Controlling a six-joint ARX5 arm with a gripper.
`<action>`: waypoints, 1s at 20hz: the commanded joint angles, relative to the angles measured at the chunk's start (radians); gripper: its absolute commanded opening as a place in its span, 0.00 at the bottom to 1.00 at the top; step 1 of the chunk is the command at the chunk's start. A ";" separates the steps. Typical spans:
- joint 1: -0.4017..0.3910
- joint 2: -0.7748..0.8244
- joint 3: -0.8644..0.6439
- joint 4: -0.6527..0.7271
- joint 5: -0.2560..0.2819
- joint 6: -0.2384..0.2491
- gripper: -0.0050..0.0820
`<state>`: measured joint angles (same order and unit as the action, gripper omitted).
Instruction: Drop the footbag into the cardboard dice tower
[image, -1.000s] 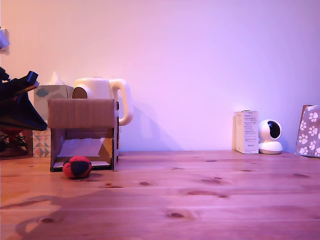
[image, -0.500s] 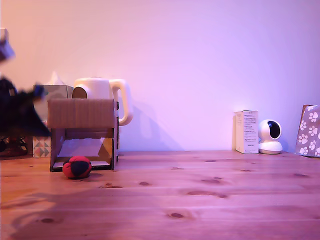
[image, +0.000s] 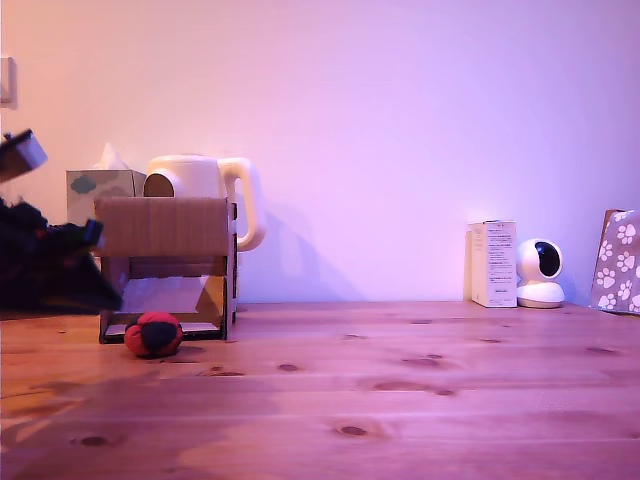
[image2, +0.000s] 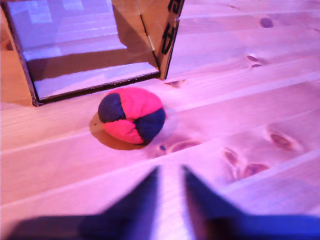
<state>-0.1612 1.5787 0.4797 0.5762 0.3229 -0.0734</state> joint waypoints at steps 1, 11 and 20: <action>-0.005 0.014 0.000 0.035 -0.003 0.006 0.95; -0.006 0.123 0.092 0.099 -0.011 0.056 0.95; -0.006 0.319 0.296 0.039 -0.014 0.056 0.95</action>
<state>-0.1638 1.8633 0.7792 0.6243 0.3119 -0.0231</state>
